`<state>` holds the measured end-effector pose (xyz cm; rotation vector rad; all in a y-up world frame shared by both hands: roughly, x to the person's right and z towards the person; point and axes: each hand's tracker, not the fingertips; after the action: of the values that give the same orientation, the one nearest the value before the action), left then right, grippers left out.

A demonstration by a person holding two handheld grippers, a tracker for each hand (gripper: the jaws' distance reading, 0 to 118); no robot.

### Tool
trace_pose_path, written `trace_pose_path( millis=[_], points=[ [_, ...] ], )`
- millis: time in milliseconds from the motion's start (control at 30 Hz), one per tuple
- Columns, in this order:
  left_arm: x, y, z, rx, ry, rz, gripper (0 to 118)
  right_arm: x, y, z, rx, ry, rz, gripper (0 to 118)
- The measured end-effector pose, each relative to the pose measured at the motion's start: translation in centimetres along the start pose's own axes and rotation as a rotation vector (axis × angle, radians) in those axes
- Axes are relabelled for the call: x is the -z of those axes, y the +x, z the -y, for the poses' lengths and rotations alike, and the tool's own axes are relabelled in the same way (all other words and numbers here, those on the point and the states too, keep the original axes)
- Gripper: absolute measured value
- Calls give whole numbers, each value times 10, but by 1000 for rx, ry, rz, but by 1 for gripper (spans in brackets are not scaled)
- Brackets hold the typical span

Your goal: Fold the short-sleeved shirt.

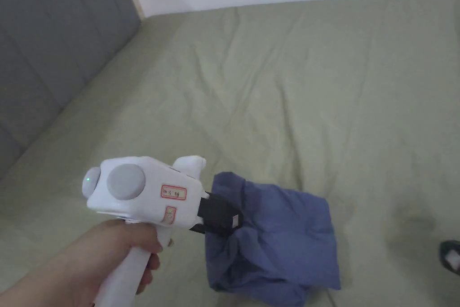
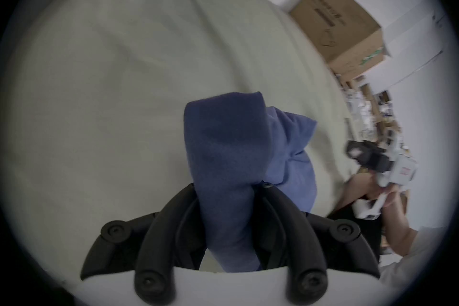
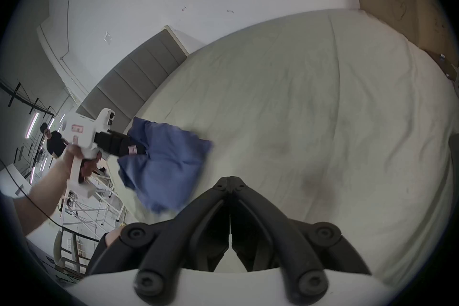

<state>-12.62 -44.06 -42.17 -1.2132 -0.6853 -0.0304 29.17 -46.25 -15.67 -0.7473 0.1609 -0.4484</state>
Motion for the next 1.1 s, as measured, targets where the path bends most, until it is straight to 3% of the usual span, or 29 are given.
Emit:
trace_pose_path(
  millis=[133,233,300,367,400,433,500,567,667,767,800,833,867,900,967,1000,1100],
  points=[
    [-44,-78,-20,52,-32,-450,28,-14,-16,0,-19,24,-5,0],
    [-58,-131,-39,34,-116,-633,28,-16,-27,2,-29,26,-12,0],
    [-64,-157,-46,28,-106,-746,29,-18,-35,3,-135,54,68,0],
    [-66,-181,-48,-11,-129,-833,29,-21,-41,3,-179,42,79,0],
    [-67,-189,-48,-11,-155,-868,37,-21,-43,3,-166,38,78,0],
    [-69,-194,-46,12,-177,-902,57,-22,-44,2,-166,37,78,0],
    [-75,-200,-41,50,-144,-1008,110,-25,-48,1,-181,27,79,0],
    [-92,-192,-35,40,-25,-998,108,-27,-47,-2,-219,34,107,0],
    [-124,-146,-14,-49,215,-757,109,-33,-36,3,-230,58,113,0],
    [-141,-74,22,-47,436,-697,109,-43,-38,1,-247,90,140,0],
    [-146,-46,36,-31,510,-645,103,-48,-45,0,-274,104,156,0],
    [-149,-16,48,-15,581,-597,85,-54,-48,-1,-296,113,165,0],
    [-151,11,58,30,603,-564,51,-62,-51,-1,-321,136,182,0],
    [-148,42,69,37,681,-546,1,-71,-54,1,-338,166,192,0],
    [-150,95,91,-47,844,-518,1,-87,-50,11,-347,196,206,0],
    [-148,121,99,9,851,-410,1,-97,-54,13,-352,210,224,0],
    [-136,192,115,73,953,-413,1,-129,-61,19,-375,293,265,0]
  ],
)
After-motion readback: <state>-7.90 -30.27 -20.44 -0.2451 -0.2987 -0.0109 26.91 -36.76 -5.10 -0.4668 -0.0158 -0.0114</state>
